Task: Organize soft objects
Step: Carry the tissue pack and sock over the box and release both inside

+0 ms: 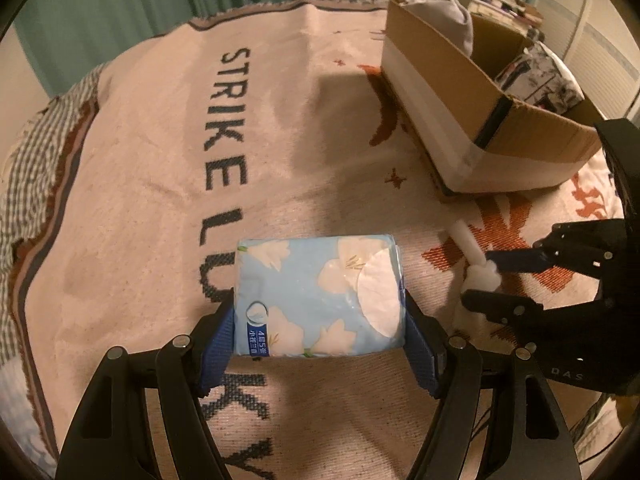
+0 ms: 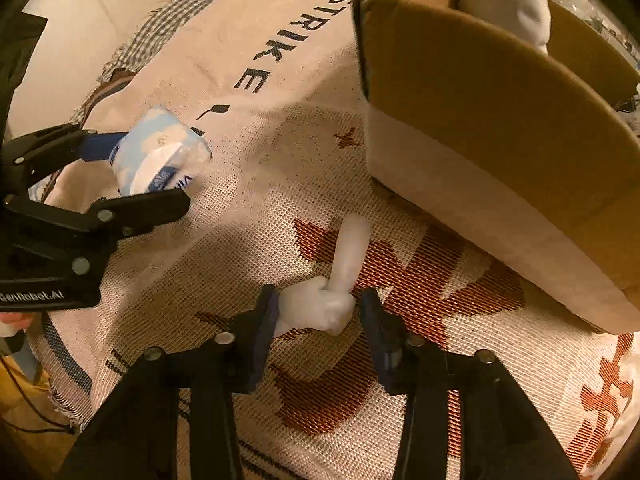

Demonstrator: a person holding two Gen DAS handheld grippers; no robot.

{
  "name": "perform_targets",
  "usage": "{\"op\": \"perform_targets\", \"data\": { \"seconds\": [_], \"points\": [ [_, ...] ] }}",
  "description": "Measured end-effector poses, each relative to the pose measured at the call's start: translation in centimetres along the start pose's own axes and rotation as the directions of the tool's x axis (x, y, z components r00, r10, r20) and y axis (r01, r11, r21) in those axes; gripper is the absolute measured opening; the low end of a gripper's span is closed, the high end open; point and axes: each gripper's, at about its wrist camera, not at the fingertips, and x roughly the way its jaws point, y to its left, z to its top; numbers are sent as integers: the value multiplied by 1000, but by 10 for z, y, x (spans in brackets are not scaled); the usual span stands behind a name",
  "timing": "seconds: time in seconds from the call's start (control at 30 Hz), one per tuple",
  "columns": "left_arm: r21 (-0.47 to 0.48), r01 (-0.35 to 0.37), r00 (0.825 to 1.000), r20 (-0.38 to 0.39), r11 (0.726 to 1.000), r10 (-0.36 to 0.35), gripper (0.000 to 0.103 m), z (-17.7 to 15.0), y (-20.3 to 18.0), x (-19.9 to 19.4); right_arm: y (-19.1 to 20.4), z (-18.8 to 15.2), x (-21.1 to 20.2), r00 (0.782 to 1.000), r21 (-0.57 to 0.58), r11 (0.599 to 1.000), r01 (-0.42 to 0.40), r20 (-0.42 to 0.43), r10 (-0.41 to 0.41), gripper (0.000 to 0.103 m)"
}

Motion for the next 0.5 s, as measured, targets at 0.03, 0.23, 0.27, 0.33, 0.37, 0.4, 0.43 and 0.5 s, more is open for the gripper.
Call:
{"op": "perform_targets", "data": {
  "seconds": [0.03, 0.23, 0.27, 0.33, 0.37, 0.4, 0.43, 0.5],
  "points": [
    [-2, -3, 1000, 2, 1000, 3, 73, 0, 2, 0, 2, 1, -1, 1000, -13, 1000, 6, 6, -6, 36],
    [-17, 5, 1000, 16, 1000, -4, 73, 2, 5, -11, 3, 4, -22, 998, -43, 999, 15, 68, -13, 34],
    [-17, 3, 1000, 22, 1000, -3, 73, 3, 5, -15, 3, 5, -28, 997, -46, 999, 8, 78, -5, 34],
    [-17, 2, 999, 50, 1000, -1, 73, 9, 2, -26, 4, 6, -44, 993, -54, 999, 4, 115, 3, 34],
    [-17, 2, 998, 66, 1000, -1, 73, 13, 1, -30, 5, 6, -53, 991, -61, 998, 6, 134, 2, 34],
    [-15, 3, 995, 95, 1000, -1, 73, 17, -3, -38, 6, 7, -63, 987, -71, 997, 11, 159, 0, 34],
    [-9, 2, 992, 124, 1000, -1, 73, 21, -6, -46, 7, 7, -76, 982, -83, 996, 22, 190, -6, 34],
    [14, 5, 983, 181, 1000, -8, 73, 30, -18, -61, 10, 8, -97, 971, -98, 994, 48, 239, -23, 34]
  ]
}}
